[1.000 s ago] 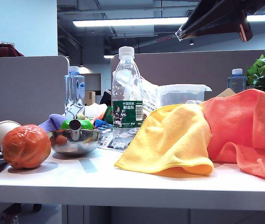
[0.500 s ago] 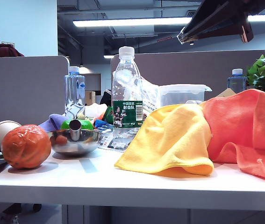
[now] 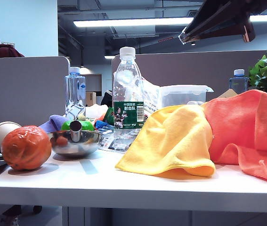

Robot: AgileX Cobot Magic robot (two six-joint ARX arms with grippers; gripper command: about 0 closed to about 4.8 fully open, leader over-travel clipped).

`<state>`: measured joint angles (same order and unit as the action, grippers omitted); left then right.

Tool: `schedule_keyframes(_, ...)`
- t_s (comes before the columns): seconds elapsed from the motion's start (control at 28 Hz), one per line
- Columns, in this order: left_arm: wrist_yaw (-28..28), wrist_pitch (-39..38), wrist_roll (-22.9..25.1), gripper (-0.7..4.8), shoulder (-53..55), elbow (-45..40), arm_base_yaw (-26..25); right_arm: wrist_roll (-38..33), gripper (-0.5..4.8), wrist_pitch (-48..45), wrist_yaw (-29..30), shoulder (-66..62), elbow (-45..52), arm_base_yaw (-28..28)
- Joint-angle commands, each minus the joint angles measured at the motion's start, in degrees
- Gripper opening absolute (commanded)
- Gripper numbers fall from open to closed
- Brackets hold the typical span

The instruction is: Pick up the metal ice scoop from the table and place it inside the transparent plastic box.

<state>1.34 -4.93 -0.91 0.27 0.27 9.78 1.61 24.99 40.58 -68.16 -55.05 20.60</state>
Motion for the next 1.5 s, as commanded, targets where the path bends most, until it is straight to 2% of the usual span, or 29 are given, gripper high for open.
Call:
schedule_keyframes(0.04, 1.6, 5.7, -3.1, -0.05, 0.0, 0.1, 0.0, 0.3, -0.02, 0.5, 0.0, 0.6, -0.3, -0.1)
schedule_keyframes(0.11, 4.2, 11.5, -11.8, -0.05, 0.0, 0.3, 0.0, 0.3, -0.02, 0.5, 0.0, 0.6, -0.3, -0.1)
schedule_keyframes(0.18, 8.4, 10.7, -13.1, -0.06, 0.0, 1.9, 0.0, 0.3, -0.02, 0.5, 0.0, 0.6, -0.3, -0.1)
schedule_keyframes(0.21, 12.8, 10.2, -12.8, -0.03, 0.0, 2.7, 0.0, 0.3, -0.02, 0.4, 0.0, 0.6, -0.3, -0.1)
schedule_keyframes(0.25, 21.1, 10.5, -12.2, -0.03, 0.0, 3.5, 0.0, 0.3, -0.02, 0.4, 0.0, 0.6, -0.3, -0.1)
schedule_keyframes(0.32, 33.7, 11.6, -8.9, -0.03, 0.0, 5.4, 0.0, 0.3, -0.02, 0.4, 0.0, 0.6, -0.3, -0.1)
schedule_keyframes(0.39, 36.4, 11.1, -6.7, 0.1, 0.1, 9.0, 0.0, 0.3, -0.02, 0.4, 0.0, 0.6, -0.3, -0.1)
schedule_keyframes(0.43, 36.4, 10.8, -5.2, 0.51, 0.4, 10.5, 0.0, 0.3, -0.02, 0.4, 0.0, 0.6, -0.3, -0.1)
schedule_keyframes(0.46, 36.3, 9.5, -1.8, 0.96, 1.6, 13.0, 0.0, 0.3, -0.02, 0.4, 0.0, 0.6, -0.3, -0.1)
schedule_keyframes(0.54, 36.4, 7.5, 4.3, 0.98, 5.7, 17.0, 0.0, 0.3, -0.02, 0.2, 0.0, 0.6, -0.3, -0.1)
schedule_keyframes(0.61, 38.6, 7.4, 6.4, 1.0, 12.2, 20.8, 0.0, 0.3, -0.02, -0.3, 0.0, 0.6, -0.3, -0.1)
schedule_keyframes(0.71, 42.4, 7.5, 6.5, 1.21, 19.9, 25.9, 0.0, 0.3, -0.02, -0.8, 0.0, 0.6, -0.3, -0.1)
schedule_keyframes(0.82, 42.2, 7.1, 9.4, 1.25, 27.5, 32.5, 0.0, 0.3, -0.02, -2.6, 0.0, 0.6, -0.3, -0.1)
schedule_keyframes(0.89, 39.3, 6.3, 8.6, 1.25, 31.5, 36.0, 0.0, 0.3, -0.02, -3.0, 0.0, 0.6, -0.3, -0.1)
schedule_keyframes(0.93, 38.1, 4.9, 6.7, 1.25, 33.6, 37.6, 0.0, 0.3, -0.02, -2.9, 0.0, 0.6, -0.3, -0.1)
schedule_keyframes(1.0, 30.1, -3.2, -1.0, 1.35, 39.5, 42.5, 0.0, 0.4, -0.02, -3.2, 0.0, 0.6, -0.3, -0.1)
schedule_keyframes(1.04, 28.8, -10.1, -3.0, 2.39, 44.3, 46.2, 0.0, 0.4, -0.02, -3.7, 0.0, 0.6, -0.3, -0.1)
schedule_keyframes(1.11, 30.0, -20.0, -4.7, 3.84, 52.2, 52.2, 1.2, 0.4, -0.02, -4.5, 0.0, 0.6, -0.3, -0.1)
schedule_keyframes(1.21, 30.8, -28.7, -12.3, 3.82, 62.0, 57.7, 6.3, 0.4, -0.02, -5.3, 0.0, 0.6, -0.3, -0.1)
schedule_keyframes(1.29, 30.4, -34.0, -13.4, 3.82, 68.0, 61.0, 8.5, 0.4, -0.02, -6.0, 0.0, 0.6, -0.3, -0.1)
schedule_keyframes(1.39, 28.3, -40.7, -17.6, 3.87, 76.3, 64.6, 9.1, 0.4, -0.02, -5.6, 0.0, 0.7, -0.3, -0.1)
schedule_keyframes(1.5, 28.5, -42.2, -21.1, 4.08, 79.8, 64.6, 9.1, 0.4, -0.02, -5.6, 0.0, 0.7, -0.3, -0.1)
